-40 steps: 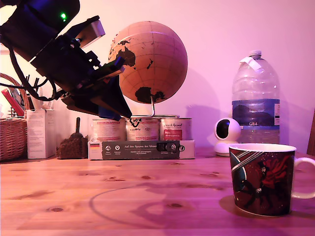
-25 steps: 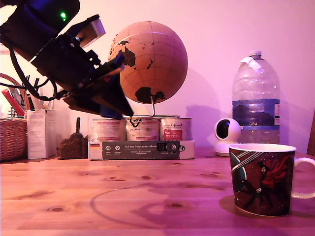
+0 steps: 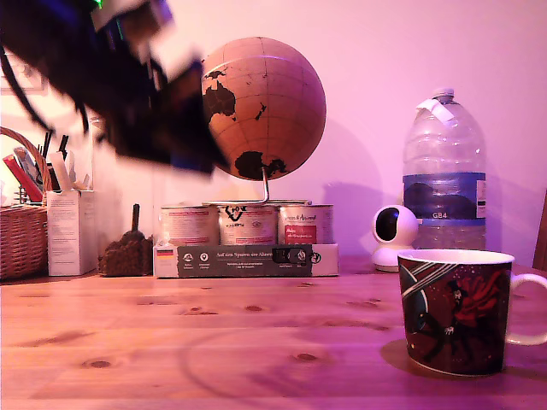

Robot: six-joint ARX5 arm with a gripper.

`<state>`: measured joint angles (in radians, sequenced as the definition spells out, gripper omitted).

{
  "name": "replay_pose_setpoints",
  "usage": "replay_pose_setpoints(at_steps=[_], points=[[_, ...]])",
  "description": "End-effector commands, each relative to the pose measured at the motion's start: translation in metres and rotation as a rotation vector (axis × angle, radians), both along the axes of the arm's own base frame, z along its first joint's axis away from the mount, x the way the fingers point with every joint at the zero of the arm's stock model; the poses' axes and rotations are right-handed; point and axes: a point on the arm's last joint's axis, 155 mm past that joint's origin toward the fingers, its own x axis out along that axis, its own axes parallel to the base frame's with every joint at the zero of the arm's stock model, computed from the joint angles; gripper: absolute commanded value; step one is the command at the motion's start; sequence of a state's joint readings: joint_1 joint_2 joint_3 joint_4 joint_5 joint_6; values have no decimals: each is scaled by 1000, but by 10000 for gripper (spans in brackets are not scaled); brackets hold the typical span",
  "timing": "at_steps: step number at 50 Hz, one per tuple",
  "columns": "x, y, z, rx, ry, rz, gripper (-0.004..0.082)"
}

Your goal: Pick up the coffee capsules from the table one by one and drop them inside the nearest coffee cup

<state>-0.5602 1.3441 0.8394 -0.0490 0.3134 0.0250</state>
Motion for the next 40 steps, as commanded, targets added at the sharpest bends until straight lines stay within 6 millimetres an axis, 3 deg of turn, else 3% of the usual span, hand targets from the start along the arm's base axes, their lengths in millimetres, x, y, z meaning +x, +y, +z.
replay_pose_setpoints(at_steps=[1,40], points=[[-8,-3,-7,10,13,-29,213],[-77,-72,0,21,-52,-250,213]])
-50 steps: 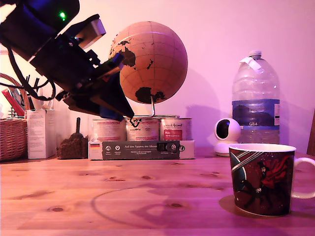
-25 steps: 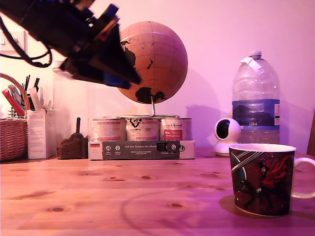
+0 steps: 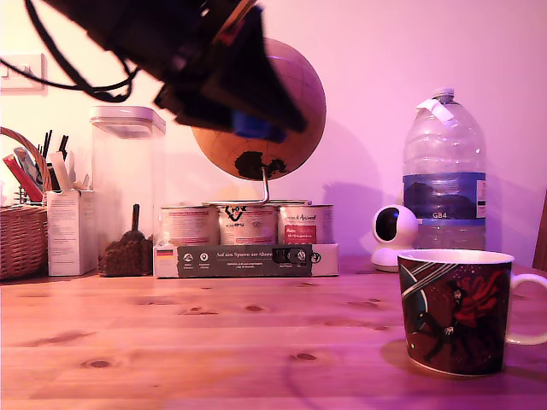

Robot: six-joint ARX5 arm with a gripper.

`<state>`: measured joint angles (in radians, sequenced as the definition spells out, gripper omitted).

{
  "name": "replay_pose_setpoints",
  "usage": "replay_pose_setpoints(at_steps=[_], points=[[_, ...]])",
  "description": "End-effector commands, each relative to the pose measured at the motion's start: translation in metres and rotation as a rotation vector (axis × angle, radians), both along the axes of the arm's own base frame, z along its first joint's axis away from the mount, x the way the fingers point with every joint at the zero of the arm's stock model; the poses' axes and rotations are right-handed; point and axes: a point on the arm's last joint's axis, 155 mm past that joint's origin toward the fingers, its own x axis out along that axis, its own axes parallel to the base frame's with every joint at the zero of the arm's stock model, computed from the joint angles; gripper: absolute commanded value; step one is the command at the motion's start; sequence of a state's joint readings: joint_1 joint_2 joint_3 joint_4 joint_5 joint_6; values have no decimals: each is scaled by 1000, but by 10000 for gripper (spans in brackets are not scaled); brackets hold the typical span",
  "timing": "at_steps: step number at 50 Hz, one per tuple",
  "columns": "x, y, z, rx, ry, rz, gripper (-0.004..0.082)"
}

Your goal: Pick up the coffee capsules from the table one by one and drop them inside the nearest coffee cup

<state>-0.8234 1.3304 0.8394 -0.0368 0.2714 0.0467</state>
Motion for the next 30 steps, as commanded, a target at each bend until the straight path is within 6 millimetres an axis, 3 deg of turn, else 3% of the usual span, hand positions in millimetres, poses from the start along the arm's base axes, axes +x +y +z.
replay_pose_setpoints(at_steps=[1,14,30], points=[[-5,-3,-7,12,-3,-17,213],[-15,-18,-16,41,-5,-46,213],[-14,-57,-23,92,28,-96,214]])
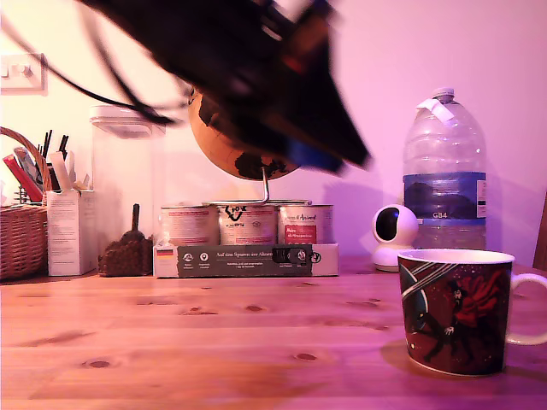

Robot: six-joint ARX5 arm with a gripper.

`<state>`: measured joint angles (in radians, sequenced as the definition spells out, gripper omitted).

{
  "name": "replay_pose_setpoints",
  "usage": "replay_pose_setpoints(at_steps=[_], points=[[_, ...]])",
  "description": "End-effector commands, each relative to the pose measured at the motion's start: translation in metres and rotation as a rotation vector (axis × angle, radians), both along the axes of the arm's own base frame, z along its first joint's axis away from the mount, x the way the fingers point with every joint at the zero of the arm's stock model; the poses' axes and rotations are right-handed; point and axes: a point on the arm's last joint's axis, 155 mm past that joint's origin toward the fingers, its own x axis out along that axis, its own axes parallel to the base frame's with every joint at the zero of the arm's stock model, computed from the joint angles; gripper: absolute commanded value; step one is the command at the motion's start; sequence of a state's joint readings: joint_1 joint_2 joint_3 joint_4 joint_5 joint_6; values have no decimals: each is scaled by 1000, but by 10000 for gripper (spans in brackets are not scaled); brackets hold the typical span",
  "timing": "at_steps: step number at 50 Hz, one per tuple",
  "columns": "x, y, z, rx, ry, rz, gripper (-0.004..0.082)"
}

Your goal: Pick up the coffee capsules from the table one by one and drop them inside the nearest coffee cup

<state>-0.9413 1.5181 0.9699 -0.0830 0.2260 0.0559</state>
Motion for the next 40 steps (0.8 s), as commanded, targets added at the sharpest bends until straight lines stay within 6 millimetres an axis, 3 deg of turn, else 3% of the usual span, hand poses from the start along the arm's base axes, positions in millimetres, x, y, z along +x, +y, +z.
replay_pose_setpoints(at_steps=[1,21,40], points=[[2,-11,5,-3,-8,-15,214],[9,-53,-9,115,13,-87,214],[22,-75,-28,227,37,-114,214]])
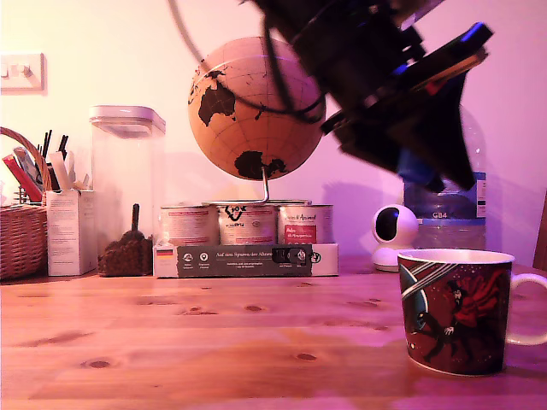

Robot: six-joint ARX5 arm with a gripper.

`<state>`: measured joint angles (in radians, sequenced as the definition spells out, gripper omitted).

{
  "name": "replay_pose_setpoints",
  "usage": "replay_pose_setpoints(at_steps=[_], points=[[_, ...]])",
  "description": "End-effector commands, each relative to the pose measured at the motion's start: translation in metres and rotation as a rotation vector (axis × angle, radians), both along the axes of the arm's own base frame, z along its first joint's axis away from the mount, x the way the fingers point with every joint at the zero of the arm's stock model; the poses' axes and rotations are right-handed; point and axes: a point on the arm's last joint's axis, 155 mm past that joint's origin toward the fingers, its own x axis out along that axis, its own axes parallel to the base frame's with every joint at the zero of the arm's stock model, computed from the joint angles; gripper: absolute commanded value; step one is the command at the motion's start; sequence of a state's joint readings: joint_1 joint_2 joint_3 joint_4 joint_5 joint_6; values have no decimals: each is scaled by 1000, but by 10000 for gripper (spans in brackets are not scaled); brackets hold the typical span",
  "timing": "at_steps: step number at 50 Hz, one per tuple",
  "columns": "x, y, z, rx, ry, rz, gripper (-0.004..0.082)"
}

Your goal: Pick up the coffee capsules from the table one by one and drop them inside the nearest coffee cup

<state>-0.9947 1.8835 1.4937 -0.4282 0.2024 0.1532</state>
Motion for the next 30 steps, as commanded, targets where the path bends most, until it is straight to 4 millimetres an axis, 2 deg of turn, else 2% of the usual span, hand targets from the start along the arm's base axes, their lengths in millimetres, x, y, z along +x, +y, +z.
replay_pose_setpoints(at_steps=[1,14,30], points=[[-1,-4,-21,47,16,-17,214],[2,-9,-43,123,54,-29,214],[-2,-4,-62,174,89,-31,214]])
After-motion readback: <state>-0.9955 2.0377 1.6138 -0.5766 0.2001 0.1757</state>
